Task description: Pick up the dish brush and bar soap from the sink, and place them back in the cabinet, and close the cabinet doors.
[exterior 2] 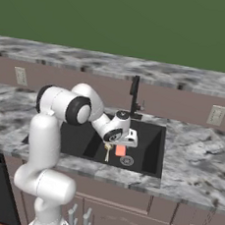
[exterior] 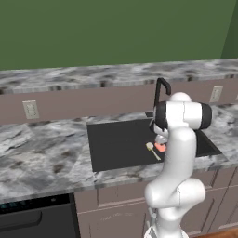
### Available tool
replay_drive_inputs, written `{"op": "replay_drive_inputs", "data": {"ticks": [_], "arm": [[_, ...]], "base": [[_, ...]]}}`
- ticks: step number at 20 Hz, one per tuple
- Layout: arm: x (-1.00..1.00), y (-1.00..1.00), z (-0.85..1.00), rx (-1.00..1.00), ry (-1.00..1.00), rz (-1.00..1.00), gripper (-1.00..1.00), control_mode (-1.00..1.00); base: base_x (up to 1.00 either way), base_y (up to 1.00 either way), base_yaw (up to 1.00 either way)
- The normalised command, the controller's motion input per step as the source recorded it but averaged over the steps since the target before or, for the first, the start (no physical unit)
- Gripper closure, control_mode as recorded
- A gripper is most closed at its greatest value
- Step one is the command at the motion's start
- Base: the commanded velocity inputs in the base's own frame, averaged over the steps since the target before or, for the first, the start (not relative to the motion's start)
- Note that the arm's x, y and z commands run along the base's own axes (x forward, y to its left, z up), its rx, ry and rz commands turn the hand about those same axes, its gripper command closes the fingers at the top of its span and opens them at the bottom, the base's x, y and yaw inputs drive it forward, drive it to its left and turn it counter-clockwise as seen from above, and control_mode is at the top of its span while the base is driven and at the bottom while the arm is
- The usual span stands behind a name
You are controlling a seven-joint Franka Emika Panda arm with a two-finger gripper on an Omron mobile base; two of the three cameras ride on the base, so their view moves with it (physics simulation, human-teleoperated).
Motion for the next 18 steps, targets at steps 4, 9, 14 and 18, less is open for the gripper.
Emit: {"op": "replay_drive_inputs", "data": {"ticks": [4, 9, 14, 18], "arm": [[0.28, 0.00, -0.18, 0.00, 0.01, 0.01, -1.00, -1.00], [0.30, 0.00, -0.19, 0.00, 0.02, 0.01, -1.00, -1.00], [0.26, 0.00, -0.16, 0.00, 0.04, 0.01, -1.00, -1.00], [0.15, 0.00, -0.18, 0.00, 0.05, 0.02, -1.00, -1.00]], "base": [[0.00, 0.00, 0.00], [0.00, 0.00, 0.00], [0.00, 0.00, 0.00], [0.00, 0.00, 0.00]]}}
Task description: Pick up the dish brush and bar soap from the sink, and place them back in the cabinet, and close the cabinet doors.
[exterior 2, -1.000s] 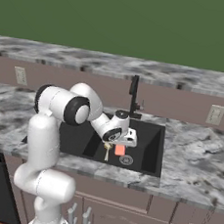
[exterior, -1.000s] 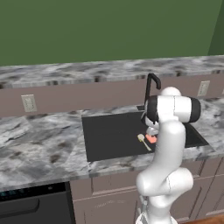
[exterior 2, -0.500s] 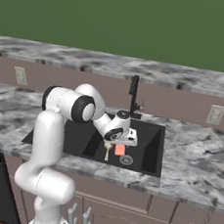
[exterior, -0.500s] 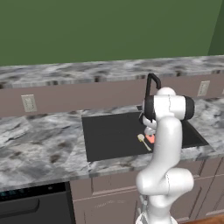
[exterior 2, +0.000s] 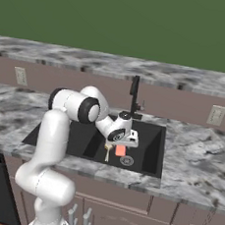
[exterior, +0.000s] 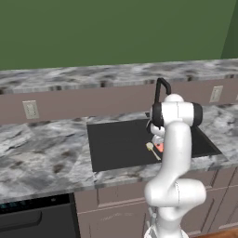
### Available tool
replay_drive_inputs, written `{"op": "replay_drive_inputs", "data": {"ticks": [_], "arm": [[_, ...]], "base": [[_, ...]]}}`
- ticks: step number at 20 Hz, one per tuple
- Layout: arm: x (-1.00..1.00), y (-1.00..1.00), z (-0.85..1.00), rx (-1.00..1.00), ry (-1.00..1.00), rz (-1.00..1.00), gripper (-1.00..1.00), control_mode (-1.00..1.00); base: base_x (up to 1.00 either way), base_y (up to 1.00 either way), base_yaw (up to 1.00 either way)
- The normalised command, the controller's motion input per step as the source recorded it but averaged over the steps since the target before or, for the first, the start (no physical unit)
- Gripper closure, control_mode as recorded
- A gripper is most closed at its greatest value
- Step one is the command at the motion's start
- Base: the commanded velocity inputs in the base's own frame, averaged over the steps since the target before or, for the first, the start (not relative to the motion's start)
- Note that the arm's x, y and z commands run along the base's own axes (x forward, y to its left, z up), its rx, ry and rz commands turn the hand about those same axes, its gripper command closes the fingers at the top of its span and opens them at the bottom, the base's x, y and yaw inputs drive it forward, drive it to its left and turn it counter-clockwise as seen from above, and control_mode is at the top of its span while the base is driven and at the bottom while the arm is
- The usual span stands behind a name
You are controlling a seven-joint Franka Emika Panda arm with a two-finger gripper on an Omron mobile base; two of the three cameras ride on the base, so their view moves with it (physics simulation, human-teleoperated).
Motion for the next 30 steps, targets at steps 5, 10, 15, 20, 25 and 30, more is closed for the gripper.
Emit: {"op": "replay_drive_inputs", "data": {"ticks": [5, 10, 15, 20, 25, 30], "arm": [[0.13, 0.00, -0.19, 0.00, 0.05, 0.02, -1.00, -1.00], [0.13, 0.00, -0.14, 0.00, 0.05, 0.01, -1.00, -1.00], [0.12, 0.00, -0.14, 0.00, 0.05, 0.00, -1.00, -1.00], [0.08, 0.00, -0.14, 0.00, 0.05, 0.00, -1.00, -1.00], [0.02, 0.00, -0.18, 0.00, 0.02, 0.00, -1.00, -1.00], [0.00, 0.00, -0.19, 0.00, 0.00, 0.00, -1.00, -1.00]], "base": [[0.00, 0.00, 0.00], [0.00, 0.00, 0.00], [0.00, 0.00, 0.00], [0.00, 0.00, 0.00], [0.00, 0.00, 0.00], [0.00, 0.00, 0.00]]}}
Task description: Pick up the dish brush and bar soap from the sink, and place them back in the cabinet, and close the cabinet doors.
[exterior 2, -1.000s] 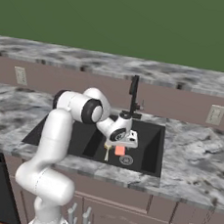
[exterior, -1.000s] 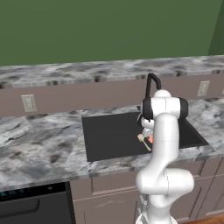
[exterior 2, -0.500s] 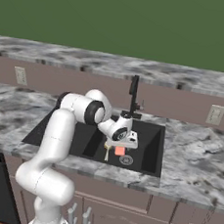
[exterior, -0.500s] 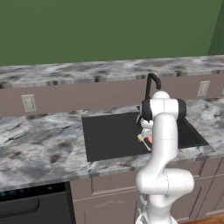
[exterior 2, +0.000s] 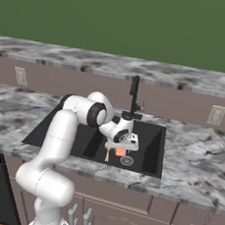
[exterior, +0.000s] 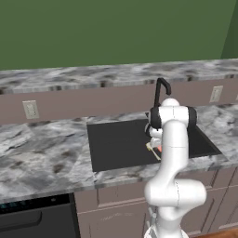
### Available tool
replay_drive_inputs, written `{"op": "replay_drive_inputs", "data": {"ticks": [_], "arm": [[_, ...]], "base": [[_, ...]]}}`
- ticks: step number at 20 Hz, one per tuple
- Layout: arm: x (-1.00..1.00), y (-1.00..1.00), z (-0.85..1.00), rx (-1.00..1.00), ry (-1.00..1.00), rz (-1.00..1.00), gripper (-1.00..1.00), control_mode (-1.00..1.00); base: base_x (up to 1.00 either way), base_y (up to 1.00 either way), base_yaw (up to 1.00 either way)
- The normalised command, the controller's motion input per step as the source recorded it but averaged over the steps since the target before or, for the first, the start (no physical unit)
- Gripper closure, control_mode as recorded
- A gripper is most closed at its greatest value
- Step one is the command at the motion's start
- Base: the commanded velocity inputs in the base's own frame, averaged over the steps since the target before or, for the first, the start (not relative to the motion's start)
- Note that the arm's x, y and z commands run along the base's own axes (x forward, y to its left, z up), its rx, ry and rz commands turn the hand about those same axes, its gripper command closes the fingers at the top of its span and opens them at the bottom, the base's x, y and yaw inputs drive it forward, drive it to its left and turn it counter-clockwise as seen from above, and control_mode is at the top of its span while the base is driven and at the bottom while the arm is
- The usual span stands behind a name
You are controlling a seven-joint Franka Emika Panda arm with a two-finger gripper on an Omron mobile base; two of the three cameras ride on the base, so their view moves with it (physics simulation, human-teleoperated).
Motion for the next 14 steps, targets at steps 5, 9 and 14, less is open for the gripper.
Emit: {"op": "replay_drive_inputs", "data": {"ticks": [5, 9, 14], "arm": [[0.00, 0.00, -0.09, 0.00, 0.01, 0.00, 1.00, -1.00], [0.00, 0.00, 0.00, 0.00, 0.01, 0.00, 1.00, -1.00], [0.00, 0.00, 0.00, 0.00, 0.00, 0.00, 1.00, -1.00]], "base": [[0.00, 0.00, 0.00], [0.00, 0.00, 0.00], [0.00, 0.00, 0.00]]}}
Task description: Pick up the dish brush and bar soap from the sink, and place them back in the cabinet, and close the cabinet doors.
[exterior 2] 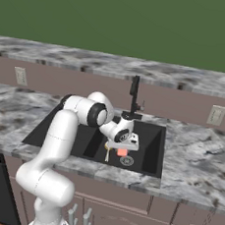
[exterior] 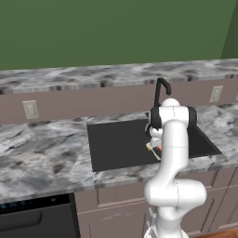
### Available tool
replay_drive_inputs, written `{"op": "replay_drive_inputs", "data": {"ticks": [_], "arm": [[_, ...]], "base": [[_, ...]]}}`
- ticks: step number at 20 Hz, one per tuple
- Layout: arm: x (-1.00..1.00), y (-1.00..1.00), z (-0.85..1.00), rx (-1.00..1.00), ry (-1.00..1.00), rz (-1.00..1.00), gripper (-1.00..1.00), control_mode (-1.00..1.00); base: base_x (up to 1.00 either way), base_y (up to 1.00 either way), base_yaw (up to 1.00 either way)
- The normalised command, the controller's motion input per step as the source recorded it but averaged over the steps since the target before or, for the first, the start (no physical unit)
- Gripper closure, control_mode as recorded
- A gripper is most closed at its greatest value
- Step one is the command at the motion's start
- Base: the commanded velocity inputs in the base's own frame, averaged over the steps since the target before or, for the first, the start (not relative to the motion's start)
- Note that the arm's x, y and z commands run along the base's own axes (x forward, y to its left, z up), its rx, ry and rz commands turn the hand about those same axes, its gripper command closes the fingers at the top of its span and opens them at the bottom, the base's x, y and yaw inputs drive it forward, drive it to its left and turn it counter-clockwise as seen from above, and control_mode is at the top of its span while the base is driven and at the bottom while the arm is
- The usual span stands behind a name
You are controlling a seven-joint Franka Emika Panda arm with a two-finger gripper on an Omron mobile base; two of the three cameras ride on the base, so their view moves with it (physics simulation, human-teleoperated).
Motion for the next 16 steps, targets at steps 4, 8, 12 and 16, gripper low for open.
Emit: {"op": "replay_drive_inputs", "data": {"ticks": [4, 8, 12, 16], "arm": [[0.00, 0.00, 0.02, 0.00, 0.00, 0.00, 1.00, -1.00], [0.00, -0.02, 0.01, 0.00, 0.00, 0.00, 1.00, -1.00], [-0.02, -0.06, 0.05, 0.00, 0.00, 0.00, 1.00, -1.00], [-0.04, -0.07, 0.15, 0.00, 0.00, 0.00, 1.00, -1.00]], "base": [[0.00, 0.00, 0.00], [0.00, 0.00, 0.00], [0.00, 0.00, 0.00], [0.00, 0.00, 0.00]]}}
